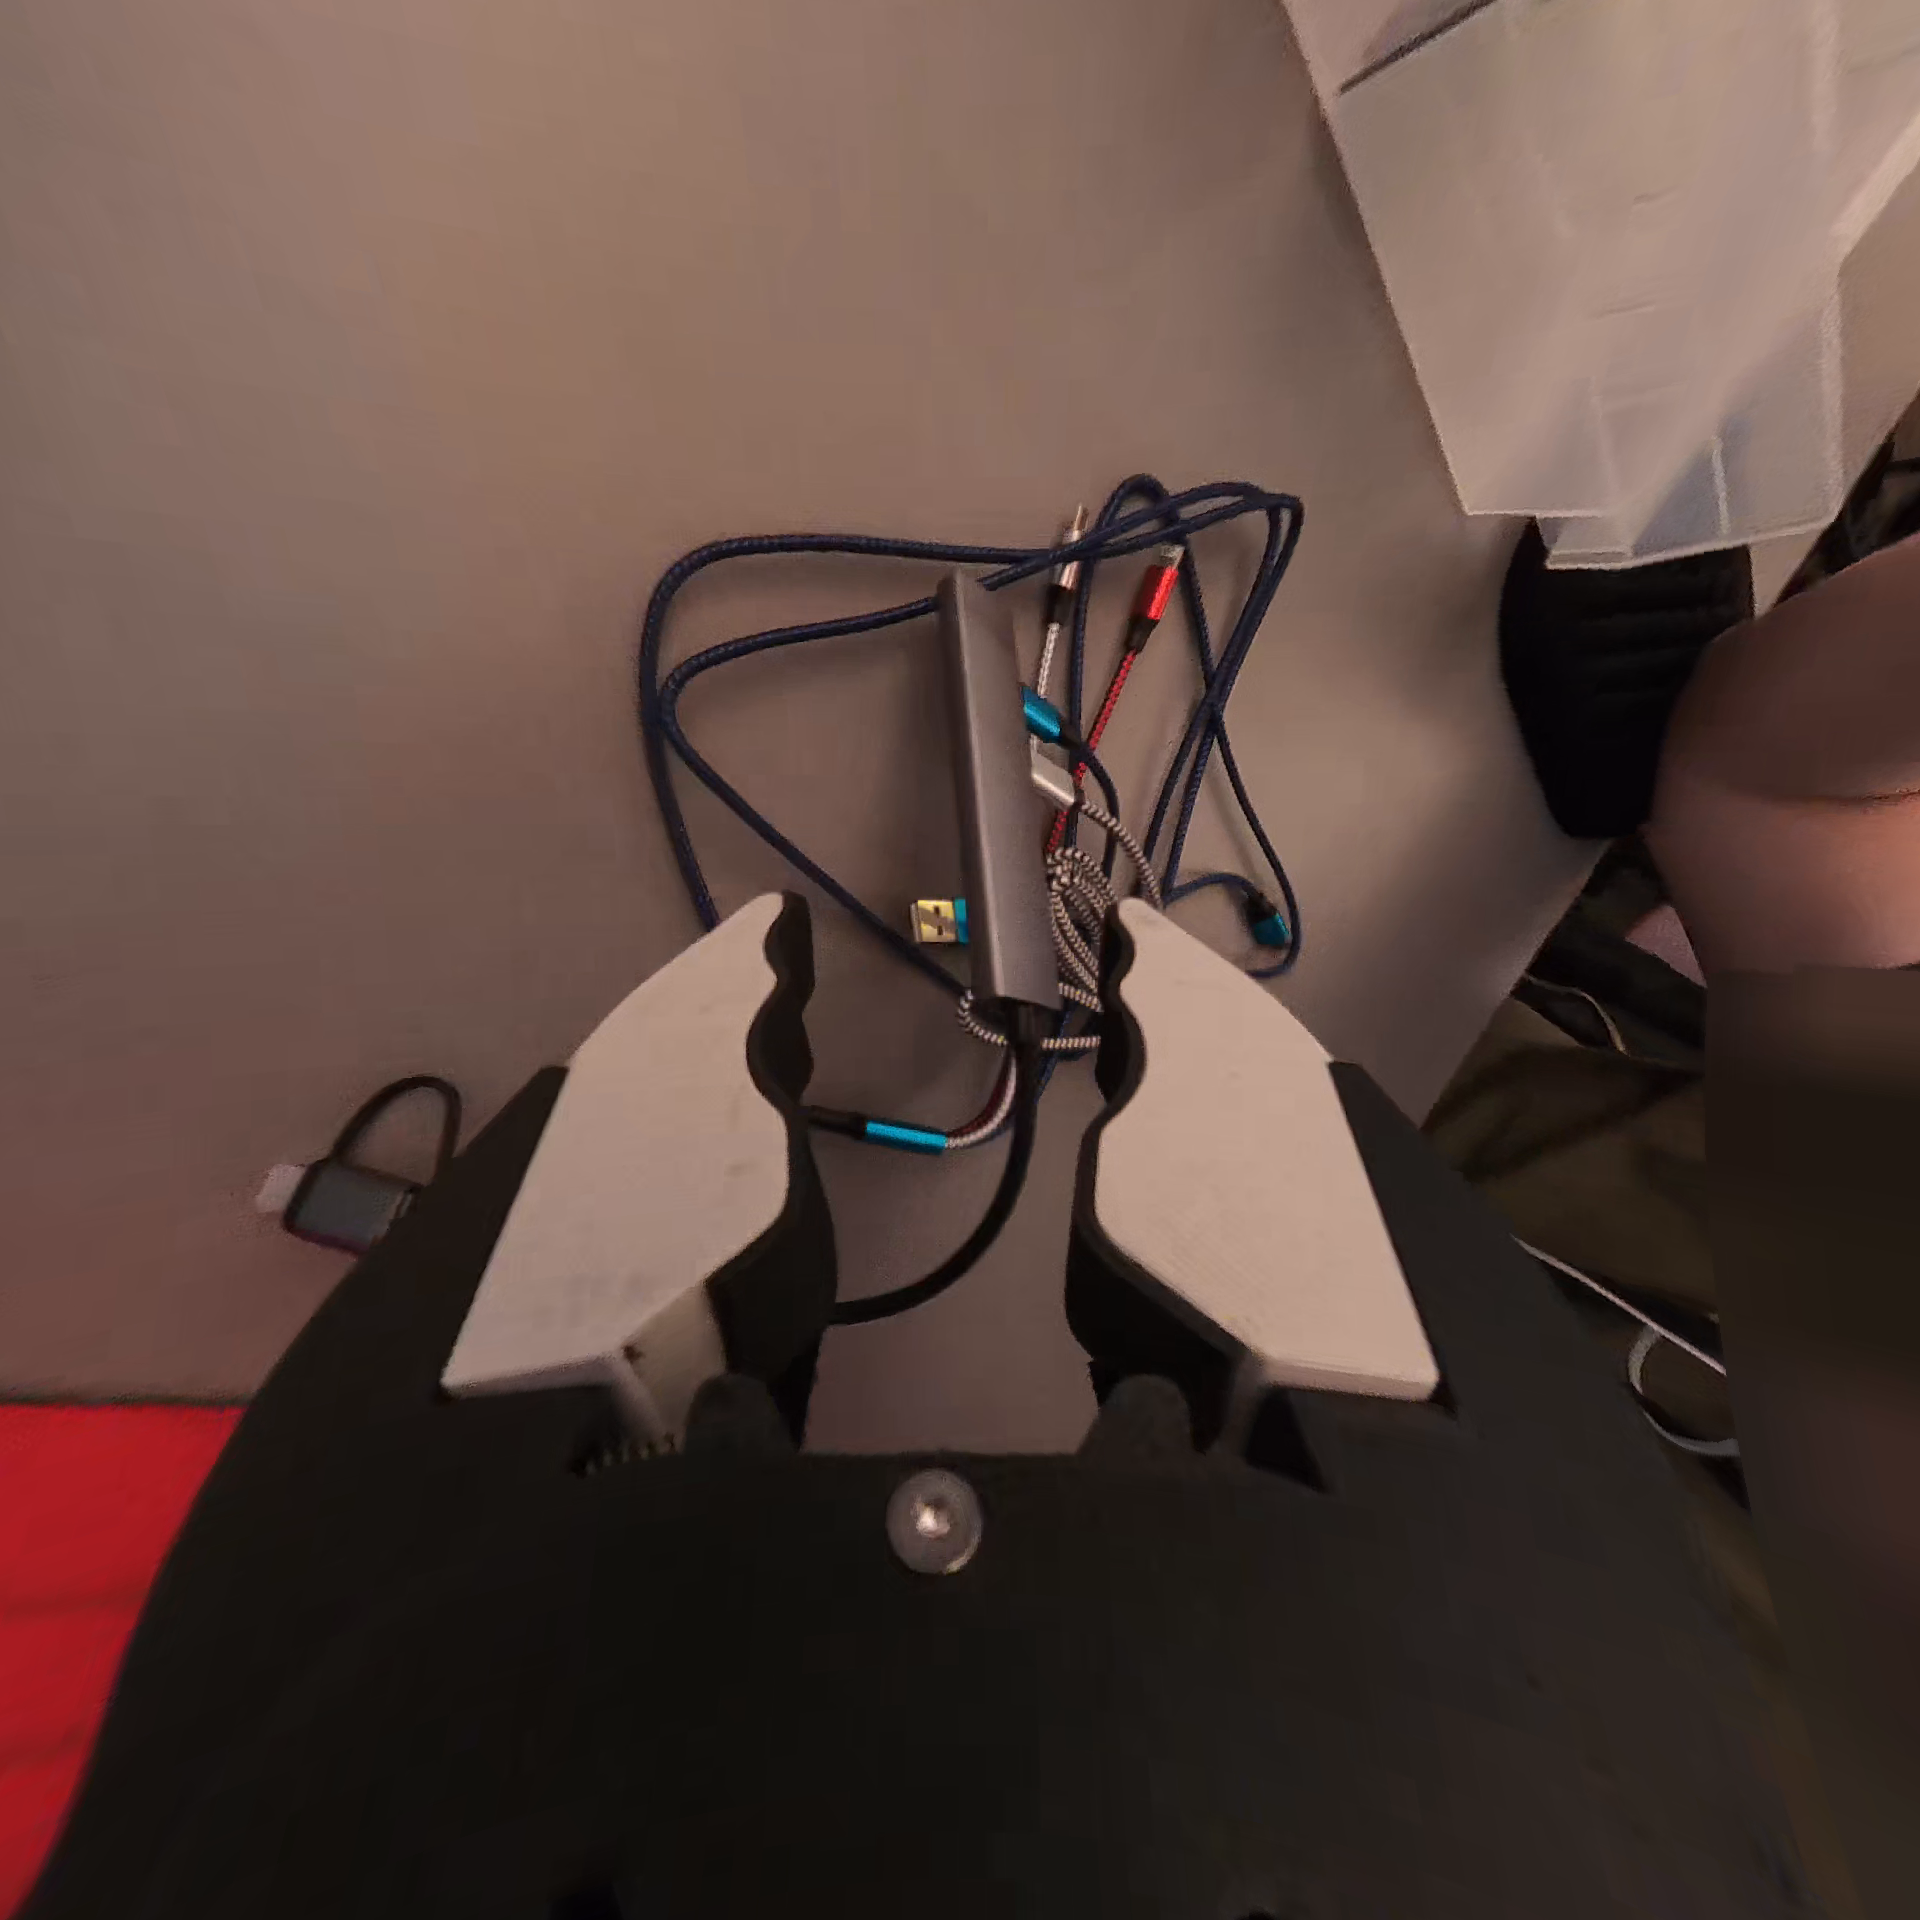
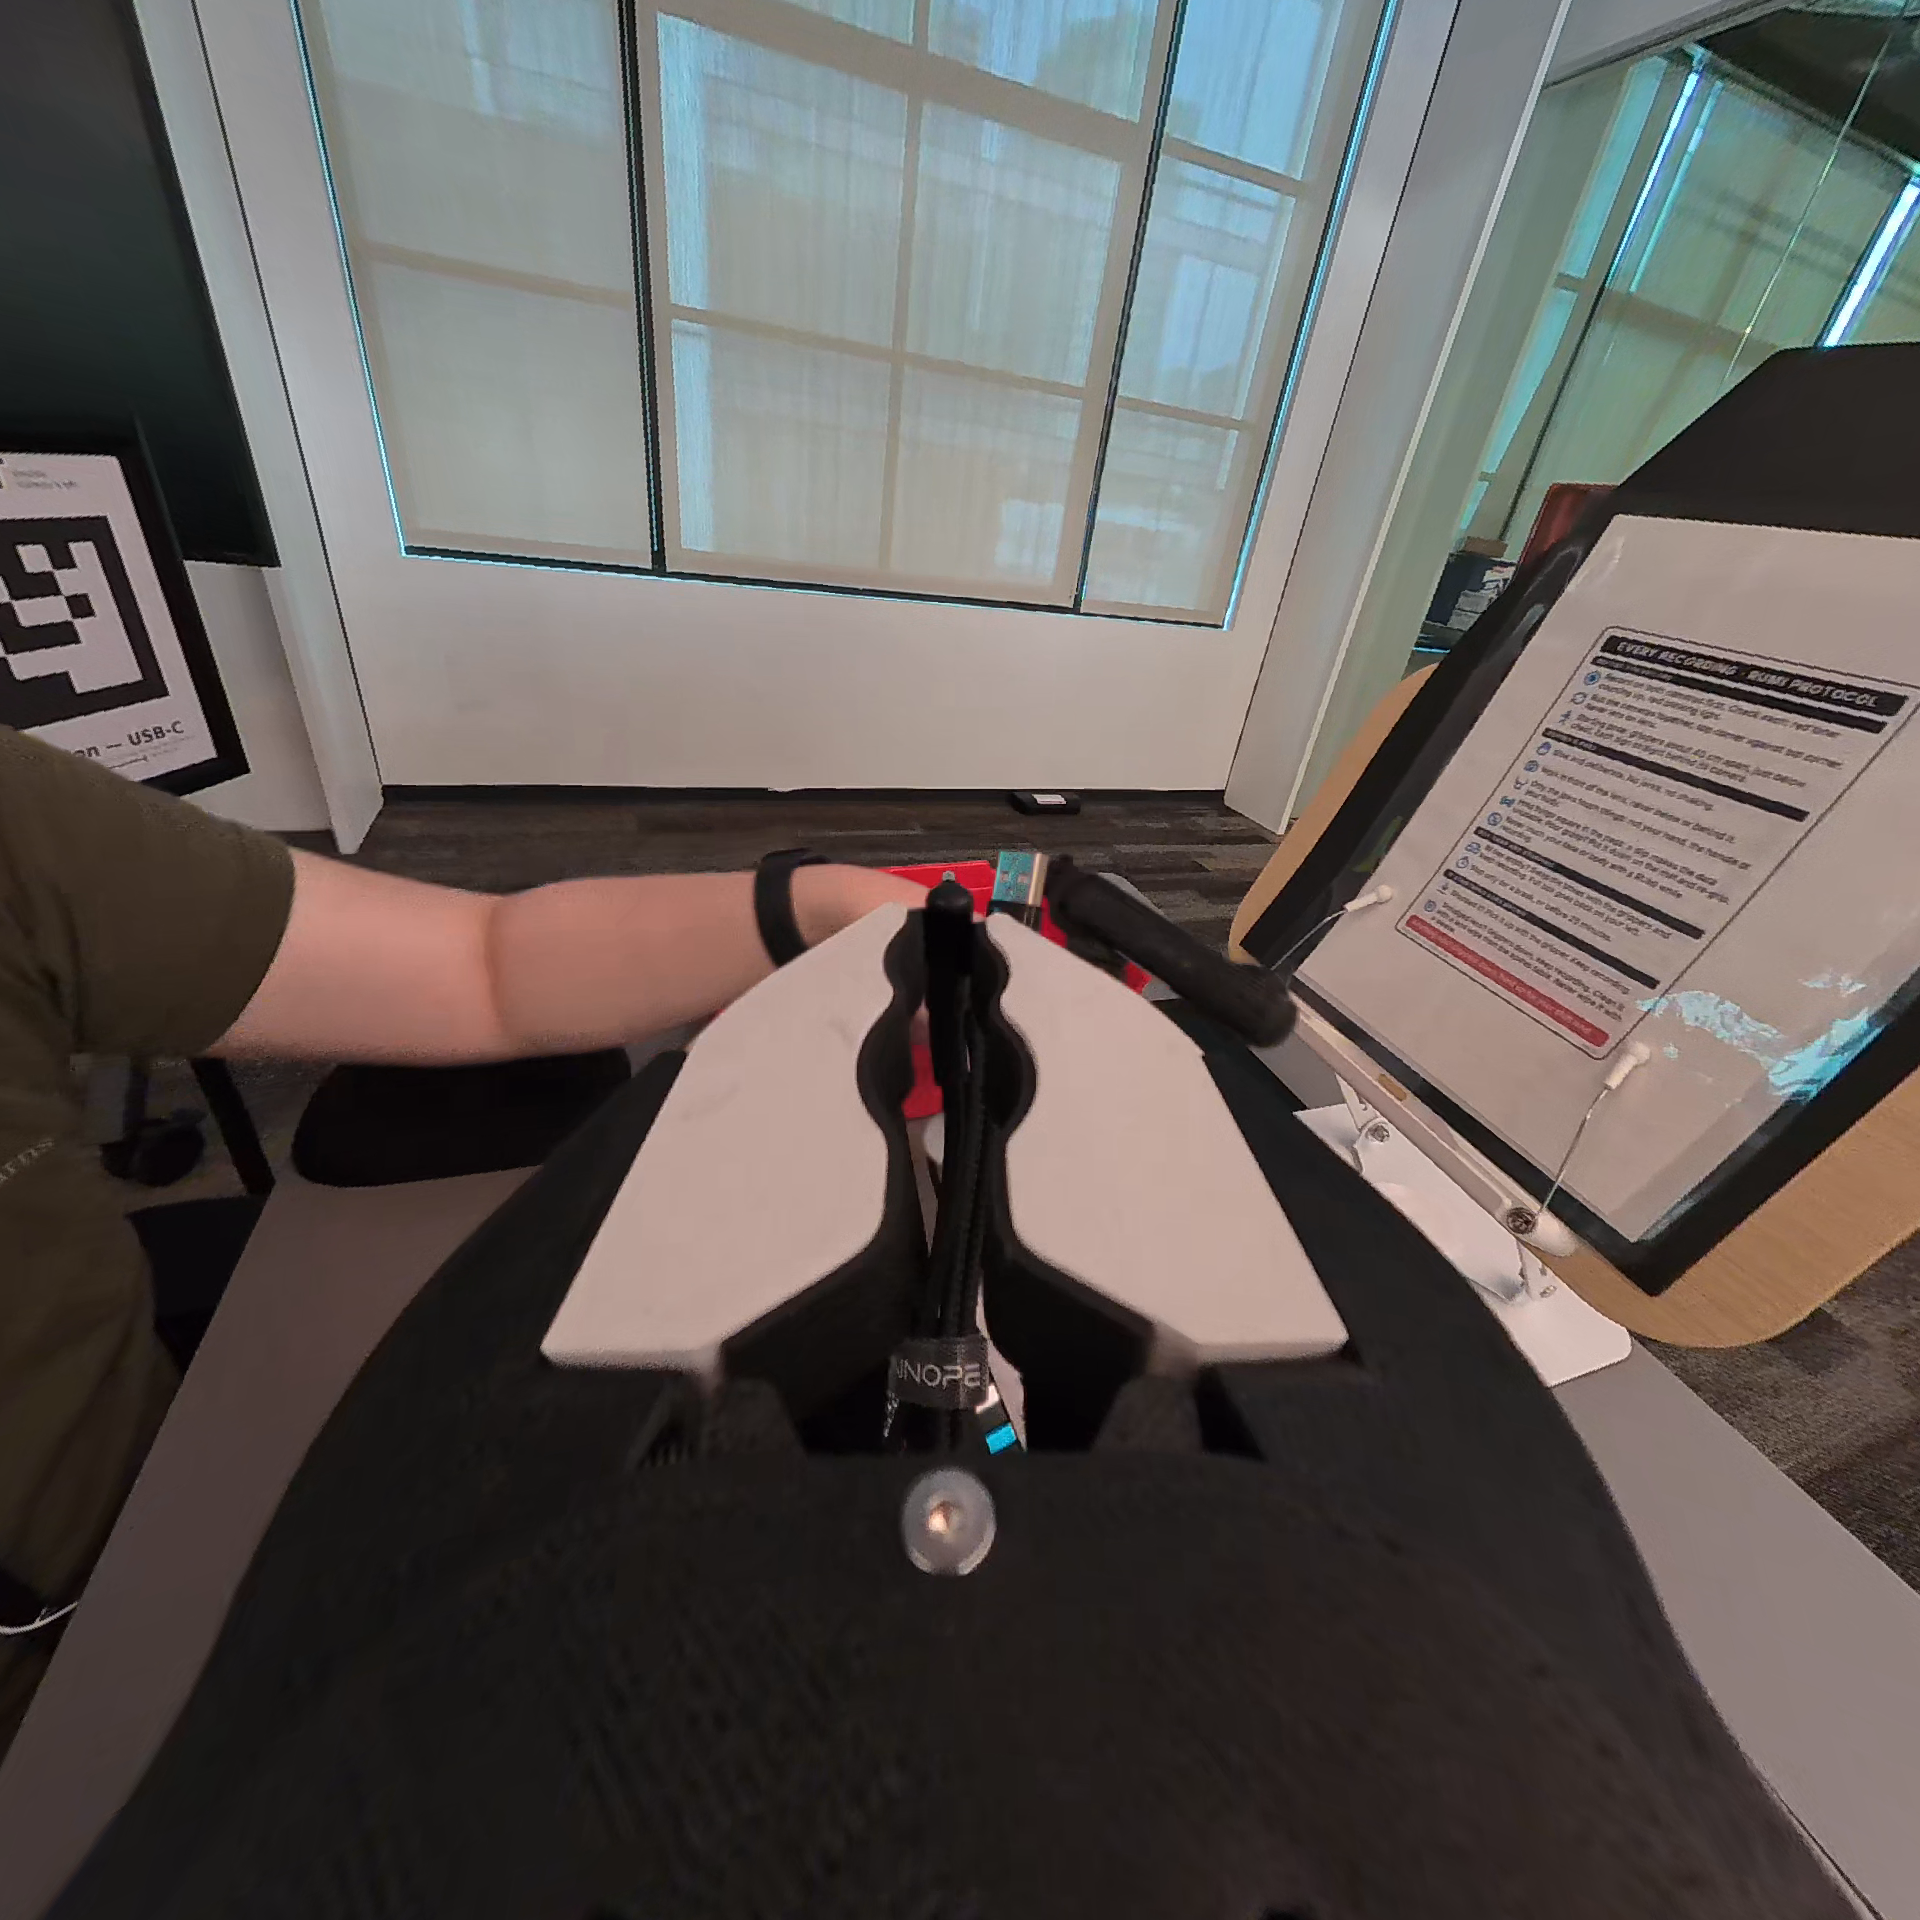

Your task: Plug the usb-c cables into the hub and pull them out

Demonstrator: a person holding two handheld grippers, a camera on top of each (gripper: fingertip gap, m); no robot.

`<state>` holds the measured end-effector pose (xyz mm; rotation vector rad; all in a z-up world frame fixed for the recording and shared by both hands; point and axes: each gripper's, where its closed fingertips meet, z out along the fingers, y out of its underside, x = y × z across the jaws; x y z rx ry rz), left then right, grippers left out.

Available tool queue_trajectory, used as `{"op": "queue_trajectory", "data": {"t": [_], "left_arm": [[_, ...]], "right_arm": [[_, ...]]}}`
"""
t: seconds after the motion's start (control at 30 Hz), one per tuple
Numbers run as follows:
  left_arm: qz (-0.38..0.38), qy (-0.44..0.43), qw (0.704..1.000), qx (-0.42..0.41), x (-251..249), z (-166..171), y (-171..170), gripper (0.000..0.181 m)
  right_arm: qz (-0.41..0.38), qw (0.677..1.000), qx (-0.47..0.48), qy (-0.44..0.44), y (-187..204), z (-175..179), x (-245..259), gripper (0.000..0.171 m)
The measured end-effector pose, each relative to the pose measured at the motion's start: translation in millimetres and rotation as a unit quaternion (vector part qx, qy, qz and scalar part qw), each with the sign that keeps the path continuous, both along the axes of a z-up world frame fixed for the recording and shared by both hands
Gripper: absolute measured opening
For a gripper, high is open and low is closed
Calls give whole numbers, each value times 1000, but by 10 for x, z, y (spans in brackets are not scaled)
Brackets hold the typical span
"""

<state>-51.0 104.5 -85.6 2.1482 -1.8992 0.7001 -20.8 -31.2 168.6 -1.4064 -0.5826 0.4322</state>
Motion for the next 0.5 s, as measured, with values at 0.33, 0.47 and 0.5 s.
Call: {"op": "queue_trajectory", "data": {"t": [0.33, 0.47, 0.5], "left_arm": [[-51, 184, 965, -182, -75, -274, -213, 30], [-66, 233, 938, -247, -179, -269, -379, 22], [-66, 228, 939, -250, -161, -282, -394, 19]], "right_arm": [[8, 1000, 15, 3, -94, 80, 56, 6], [14, 1000, 18, 4, -105, 87, 63, 6], [17, 1000, 18, 7, -101, 85, 67, 6]]}}
